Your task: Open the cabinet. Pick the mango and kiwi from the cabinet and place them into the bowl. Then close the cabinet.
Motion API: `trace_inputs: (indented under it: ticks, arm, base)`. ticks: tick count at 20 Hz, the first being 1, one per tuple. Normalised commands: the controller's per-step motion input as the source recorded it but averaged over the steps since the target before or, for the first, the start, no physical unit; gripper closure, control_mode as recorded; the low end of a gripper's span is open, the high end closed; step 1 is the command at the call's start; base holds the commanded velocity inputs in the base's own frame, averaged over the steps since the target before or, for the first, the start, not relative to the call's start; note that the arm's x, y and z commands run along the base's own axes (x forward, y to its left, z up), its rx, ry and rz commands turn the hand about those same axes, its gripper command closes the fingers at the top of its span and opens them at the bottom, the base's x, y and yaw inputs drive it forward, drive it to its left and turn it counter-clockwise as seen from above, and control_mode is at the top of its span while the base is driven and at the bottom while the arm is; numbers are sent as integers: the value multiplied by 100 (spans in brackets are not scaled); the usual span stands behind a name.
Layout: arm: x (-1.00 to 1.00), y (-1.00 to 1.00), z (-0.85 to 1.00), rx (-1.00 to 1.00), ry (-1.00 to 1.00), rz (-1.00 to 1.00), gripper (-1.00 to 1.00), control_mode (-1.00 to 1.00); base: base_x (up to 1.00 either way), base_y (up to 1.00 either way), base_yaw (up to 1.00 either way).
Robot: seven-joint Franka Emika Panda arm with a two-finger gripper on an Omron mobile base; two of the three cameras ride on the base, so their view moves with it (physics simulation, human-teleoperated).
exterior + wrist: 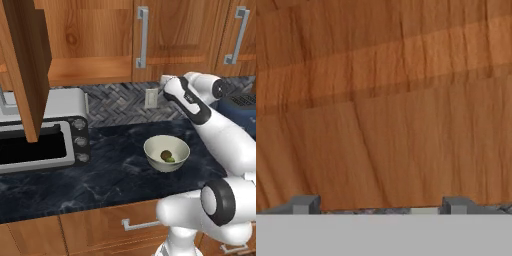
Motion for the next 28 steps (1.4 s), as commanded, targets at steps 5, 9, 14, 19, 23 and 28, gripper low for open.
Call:
trace_inputs:
  ticks: [5, 9, 14, 19, 23, 28]
  arm:
    - [70, 0, -1, 0, 4, -11, -100, -100]
    - [-7, 8, 3, 0, 1, -8, -100, -100]
    - [-91, 52, 17, 0, 14, -10, -100, -100]
    - [-95, 32, 97, 0, 8, -20, -100, -100]
    - [-56, 22, 88, 0, 16, -16, -100, -100]
    - [-22, 3, -13, -1, 1, 0, -100, -100]
  base:
    - [0, 0, 0]
    - [0, 0, 0]
    - [0, 0, 0]
    - [0, 0, 0]
    - [0, 0, 0]
    - [0, 0, 0]
